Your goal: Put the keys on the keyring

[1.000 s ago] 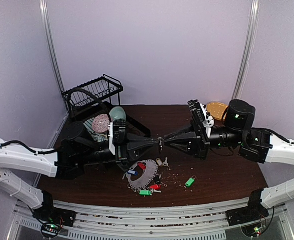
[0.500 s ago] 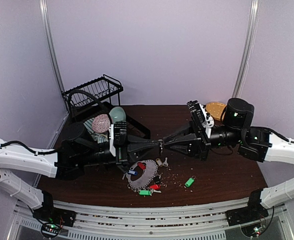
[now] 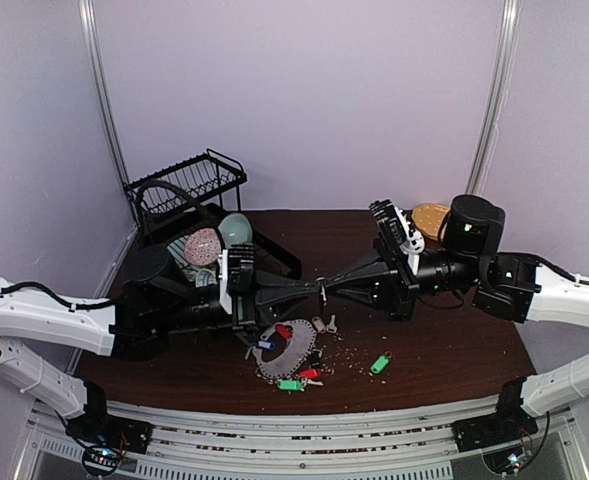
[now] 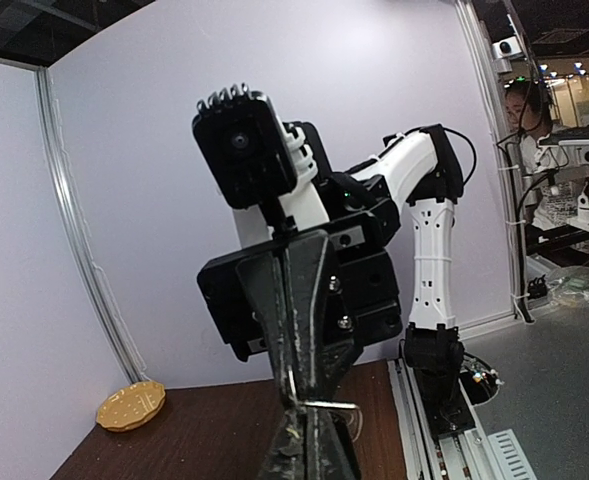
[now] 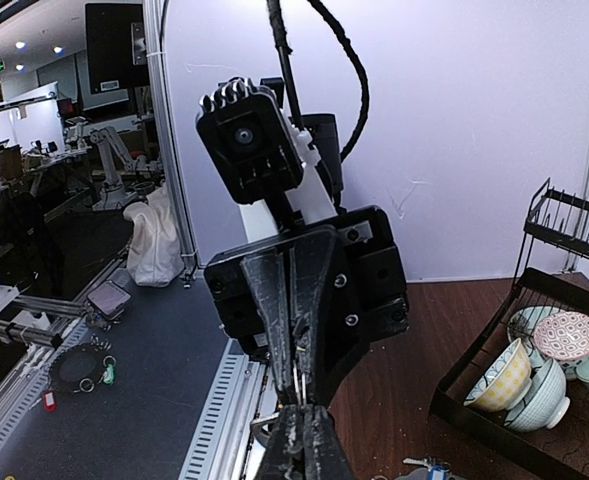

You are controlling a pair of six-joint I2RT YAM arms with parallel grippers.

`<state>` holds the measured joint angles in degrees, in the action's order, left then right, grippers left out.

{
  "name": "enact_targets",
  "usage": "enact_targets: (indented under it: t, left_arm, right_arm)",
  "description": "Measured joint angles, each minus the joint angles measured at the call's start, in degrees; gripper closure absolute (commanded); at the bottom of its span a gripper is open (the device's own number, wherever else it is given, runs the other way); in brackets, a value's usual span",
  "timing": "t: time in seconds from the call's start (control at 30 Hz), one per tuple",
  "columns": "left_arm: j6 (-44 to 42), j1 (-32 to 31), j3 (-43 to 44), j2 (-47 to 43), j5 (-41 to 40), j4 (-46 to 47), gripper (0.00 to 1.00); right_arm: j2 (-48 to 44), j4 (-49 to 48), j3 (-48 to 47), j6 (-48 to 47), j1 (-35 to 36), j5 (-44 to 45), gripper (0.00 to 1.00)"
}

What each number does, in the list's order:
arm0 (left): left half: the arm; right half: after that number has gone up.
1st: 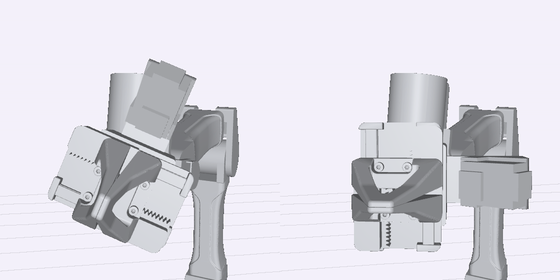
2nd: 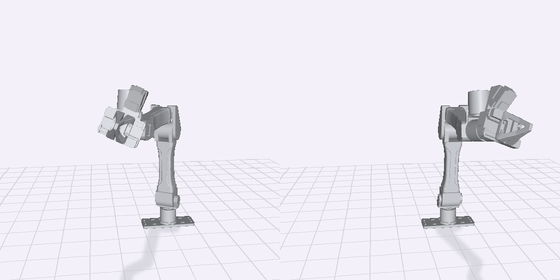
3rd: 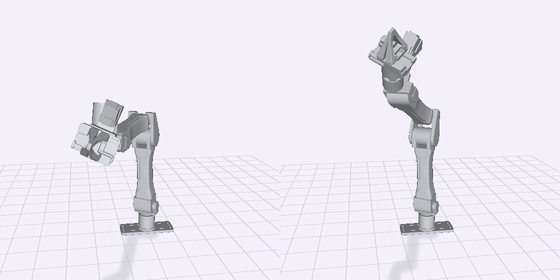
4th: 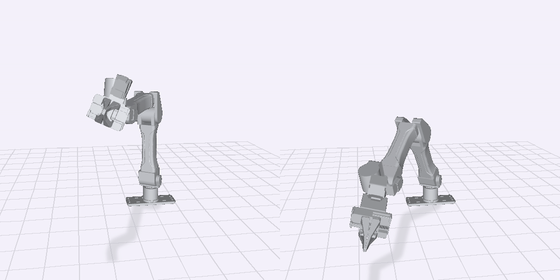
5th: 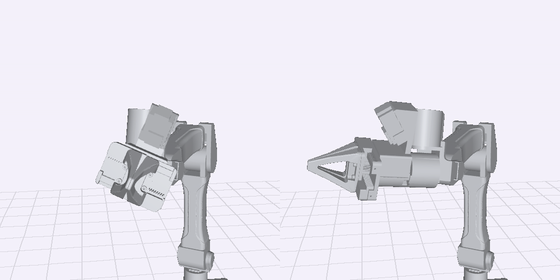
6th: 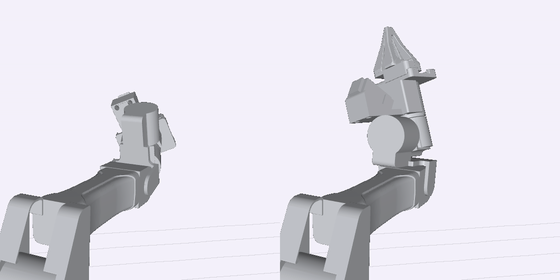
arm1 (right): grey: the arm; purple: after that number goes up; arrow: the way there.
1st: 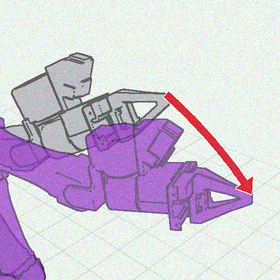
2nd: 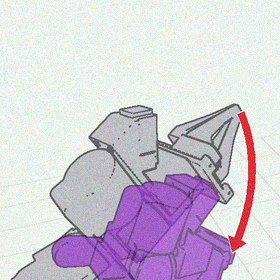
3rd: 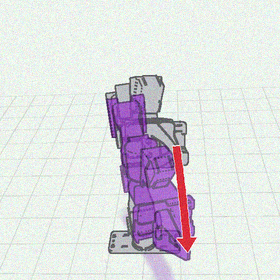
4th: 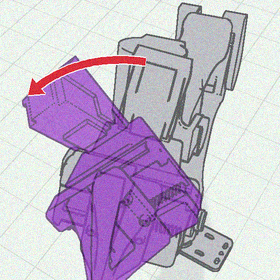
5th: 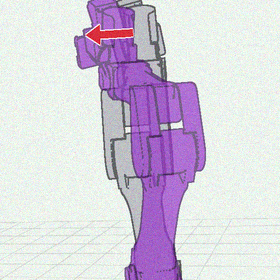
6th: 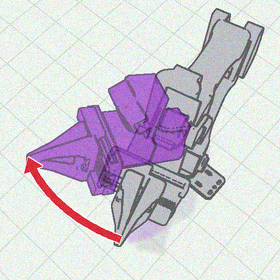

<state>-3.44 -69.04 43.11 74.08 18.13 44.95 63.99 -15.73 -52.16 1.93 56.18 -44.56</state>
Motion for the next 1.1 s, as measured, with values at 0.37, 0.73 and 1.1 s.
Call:
enact_targets:
  t: [0.37, 0.73, 1.1]
  left_arm:
    - [-0.15, -0.20, 0.37, -0.02, -2.40, -2.54, 0.75]
    - [1.36, -0.09, 8.22, 0.74, -13.64, -24.94, 0.45]
    - [20.09, 12.37, 12.52, 17.42, -18.32, -52.78, 0.22]
  right_arm:
    - [-1.14, 3.19, -0.02, -1.79, 0.07, 0.83, 1.00]
    - [-4.15, 22.75, -3.10, -8.02, 0.07, 21.88, 1.00]
    - [3.80, 31.61, -1.77, -1.44, -0.24, 35.80, 1.00]
